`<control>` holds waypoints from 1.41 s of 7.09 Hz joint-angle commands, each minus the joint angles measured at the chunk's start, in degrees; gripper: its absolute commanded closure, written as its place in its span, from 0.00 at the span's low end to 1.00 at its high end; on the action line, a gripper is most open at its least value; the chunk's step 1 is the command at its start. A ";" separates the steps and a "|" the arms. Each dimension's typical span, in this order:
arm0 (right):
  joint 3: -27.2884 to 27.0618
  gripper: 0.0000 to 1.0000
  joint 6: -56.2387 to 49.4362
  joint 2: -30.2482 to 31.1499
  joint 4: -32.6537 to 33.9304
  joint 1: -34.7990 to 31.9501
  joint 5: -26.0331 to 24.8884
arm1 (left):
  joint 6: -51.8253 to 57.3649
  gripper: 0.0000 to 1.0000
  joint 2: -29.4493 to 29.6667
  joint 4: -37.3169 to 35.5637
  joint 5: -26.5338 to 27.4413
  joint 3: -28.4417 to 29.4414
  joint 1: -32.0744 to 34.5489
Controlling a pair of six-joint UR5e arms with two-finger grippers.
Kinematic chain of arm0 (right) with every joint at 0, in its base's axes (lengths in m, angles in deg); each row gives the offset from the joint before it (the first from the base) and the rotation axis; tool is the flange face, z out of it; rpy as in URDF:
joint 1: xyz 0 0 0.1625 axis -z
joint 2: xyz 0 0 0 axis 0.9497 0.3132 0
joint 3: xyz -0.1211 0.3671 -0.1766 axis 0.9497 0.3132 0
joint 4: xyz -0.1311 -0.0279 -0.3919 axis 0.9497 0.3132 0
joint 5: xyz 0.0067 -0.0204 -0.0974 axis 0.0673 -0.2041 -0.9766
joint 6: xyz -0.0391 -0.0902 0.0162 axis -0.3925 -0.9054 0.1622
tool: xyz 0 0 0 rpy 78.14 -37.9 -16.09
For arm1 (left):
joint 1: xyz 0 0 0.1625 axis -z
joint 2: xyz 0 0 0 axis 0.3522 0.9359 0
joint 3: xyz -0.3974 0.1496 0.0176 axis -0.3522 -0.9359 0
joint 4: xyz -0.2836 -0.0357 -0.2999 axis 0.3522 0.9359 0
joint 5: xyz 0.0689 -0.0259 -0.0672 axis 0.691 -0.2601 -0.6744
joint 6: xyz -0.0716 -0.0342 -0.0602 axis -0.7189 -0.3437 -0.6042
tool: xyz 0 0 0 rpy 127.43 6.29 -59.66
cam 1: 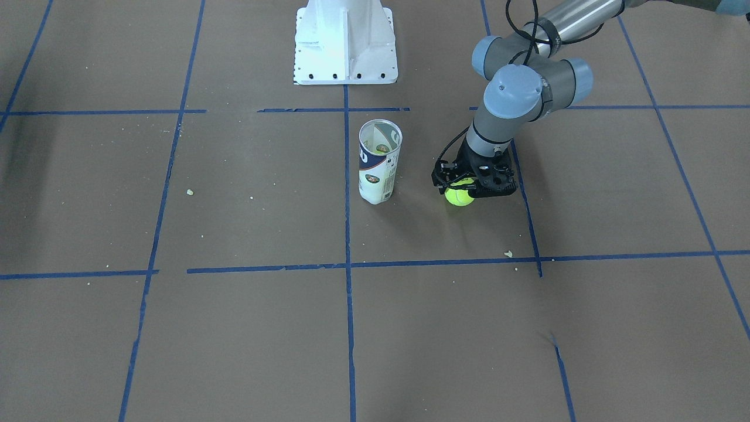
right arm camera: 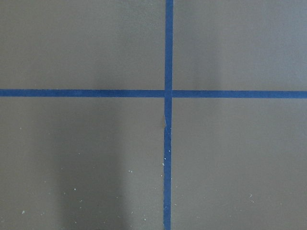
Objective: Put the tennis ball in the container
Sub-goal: 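Lower the left gripper over the tennis ball and close on it, then lift the held tennis ball with the left gripper and carry it toward the cup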
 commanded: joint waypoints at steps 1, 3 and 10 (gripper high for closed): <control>0.00 0.00 0.00 0.00 0.00 0.00 0.00 | 0.83 1.00 -0.65 -6.05 -0.32 -7.63 4.51; 0.00 0.00 0.00 0.00 0.00 0.00 0.00 | 9.33 1.00 4.93 -31.20 -0.50 -21.16 10.32; 0.00 0.00 0.00 0.00 0.00 0.00 0.00 | -10.66 1.00 27.27 -42.08 -7.09 -12.29 2.36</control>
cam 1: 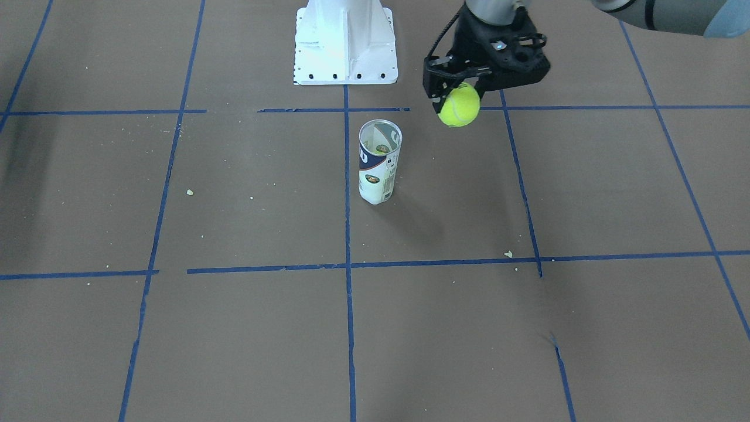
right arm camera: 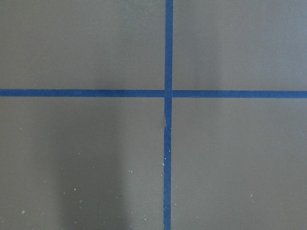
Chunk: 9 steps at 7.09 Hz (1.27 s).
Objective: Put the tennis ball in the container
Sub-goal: 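Position the ball over the clear cup and open the left gripper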
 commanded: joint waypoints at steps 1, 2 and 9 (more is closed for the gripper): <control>0.00 0.00 0.00 0.00 0.00 0.00 0.00 | -3.13 1.00 4.57 3.55 -0.06 6.49 -2.05; 0.00 0.00 0.00 0.00 0.00 0.00 0.00 | -3.13 1.00 4.50 4.43 0.20 6.94 -2.23; 0.00 0.00 0.00 0.00 0.00 0.00 0.00 | -2.25 0.00 1.78 8.47 0.64 7.57 -2.32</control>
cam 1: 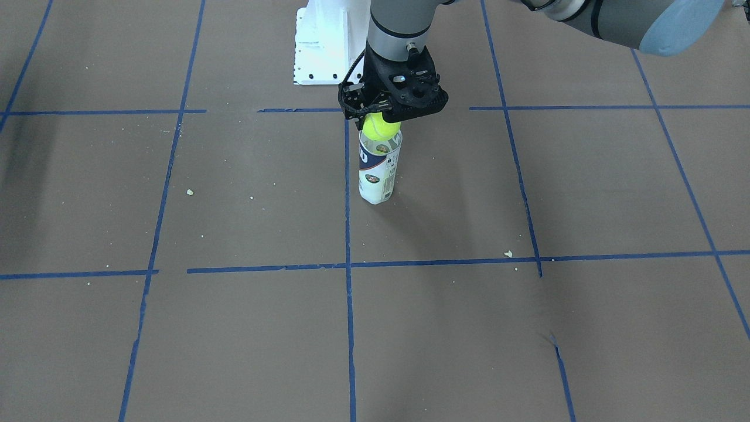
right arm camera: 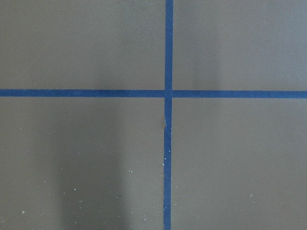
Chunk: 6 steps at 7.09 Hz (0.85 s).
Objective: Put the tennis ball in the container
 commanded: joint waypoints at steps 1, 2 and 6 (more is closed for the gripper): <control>0.00 0.00 0.00 0.00 0.00 -0.03 0.00 | 0.08 0.00 -1.07 1.35 0.07 -0.48 0.00; 0.00 0.00 0.00 0.00 0.00 -0.03 0.00 | 0.08 0.00 -1.08 1.35 0.07 -0.74 0.00; 0.00 0.00 0.00 0.00 0.00 -0.03 0.00 | 15.40 0.00 -7.13 0.73 2.53 -9.18 4.53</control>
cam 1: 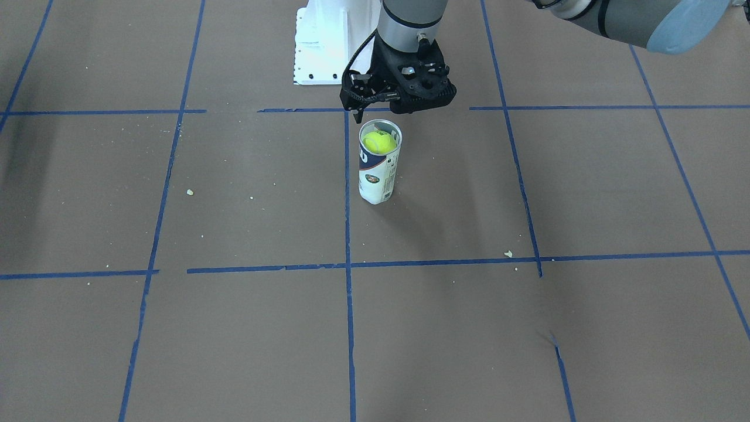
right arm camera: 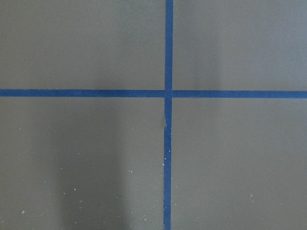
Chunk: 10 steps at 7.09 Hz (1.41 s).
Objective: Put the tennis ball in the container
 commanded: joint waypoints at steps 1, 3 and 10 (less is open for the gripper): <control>0.00 0.00 0.00 0.00 0.00 0.00 0.00 | 16.78 0.00 -4.54 -0.16 0.38 -1.98 8.05; 0.00 0.00 0.00 0.00 0.00 0.00 0.00 | 41.46 0.00 -12.35 0.10 -2.16 -0.94 18.59; 0.00 0.00 0.00 0.00 0.00 0.00 0.00 | 81.55 0.00 -39.99 23.21 -13.42 25.41 48.26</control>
